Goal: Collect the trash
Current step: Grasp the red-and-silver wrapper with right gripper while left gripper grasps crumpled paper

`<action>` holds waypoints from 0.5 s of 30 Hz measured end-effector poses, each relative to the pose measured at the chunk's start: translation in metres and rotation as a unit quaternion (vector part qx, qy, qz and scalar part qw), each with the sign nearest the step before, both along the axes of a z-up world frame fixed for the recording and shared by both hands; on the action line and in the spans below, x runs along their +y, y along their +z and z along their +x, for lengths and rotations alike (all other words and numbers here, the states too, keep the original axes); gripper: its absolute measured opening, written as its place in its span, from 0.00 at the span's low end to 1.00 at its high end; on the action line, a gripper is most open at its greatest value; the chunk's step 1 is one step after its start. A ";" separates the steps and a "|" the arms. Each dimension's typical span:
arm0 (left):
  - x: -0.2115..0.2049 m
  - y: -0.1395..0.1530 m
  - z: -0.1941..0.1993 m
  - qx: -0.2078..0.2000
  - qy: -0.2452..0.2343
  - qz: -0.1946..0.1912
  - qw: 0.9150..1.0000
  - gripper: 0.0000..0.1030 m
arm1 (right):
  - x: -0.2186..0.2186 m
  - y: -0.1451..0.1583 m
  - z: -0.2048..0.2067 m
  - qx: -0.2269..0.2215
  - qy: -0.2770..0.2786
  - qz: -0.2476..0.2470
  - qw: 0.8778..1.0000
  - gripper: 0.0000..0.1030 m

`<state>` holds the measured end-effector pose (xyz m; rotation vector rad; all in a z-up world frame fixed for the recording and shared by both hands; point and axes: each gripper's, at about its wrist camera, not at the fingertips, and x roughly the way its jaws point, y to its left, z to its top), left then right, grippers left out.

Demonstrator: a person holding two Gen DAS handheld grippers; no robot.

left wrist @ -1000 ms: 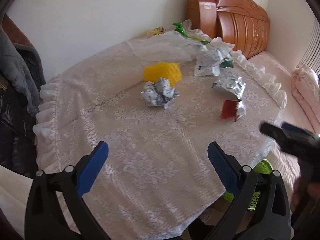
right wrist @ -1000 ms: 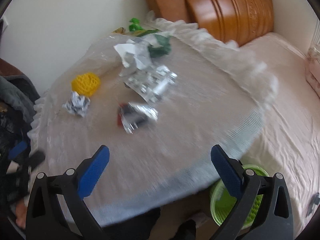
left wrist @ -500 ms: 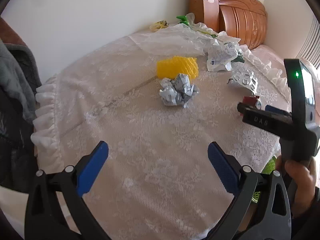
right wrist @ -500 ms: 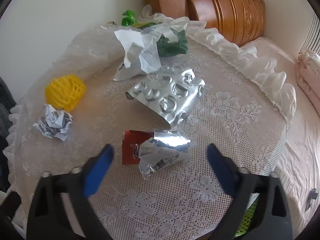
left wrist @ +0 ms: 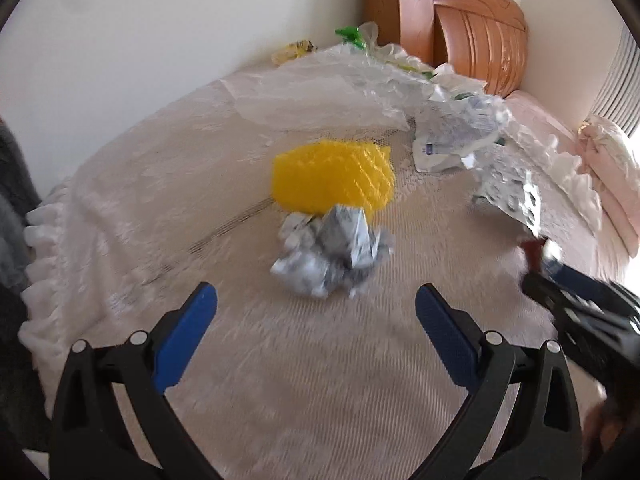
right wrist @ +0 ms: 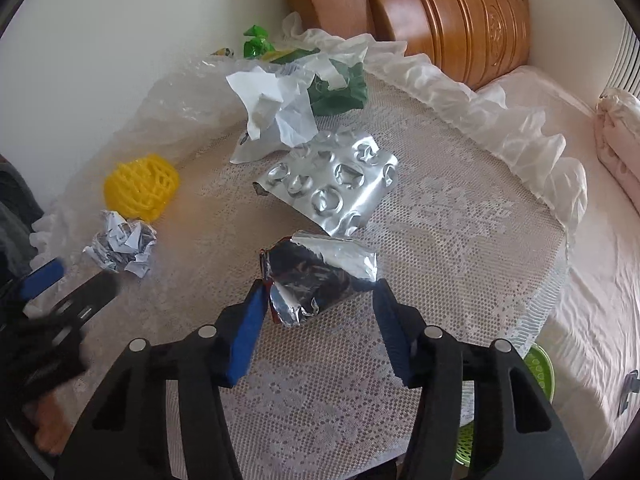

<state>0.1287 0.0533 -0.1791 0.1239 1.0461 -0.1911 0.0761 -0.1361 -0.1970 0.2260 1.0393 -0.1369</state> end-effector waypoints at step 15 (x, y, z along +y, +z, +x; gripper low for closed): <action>-0.001 -0.015 0.024 0.011 0.014 -0.046 0.999 0.53 | -0.007 0.010 -0.017 0.004 0.004 0.011 1.000 0.54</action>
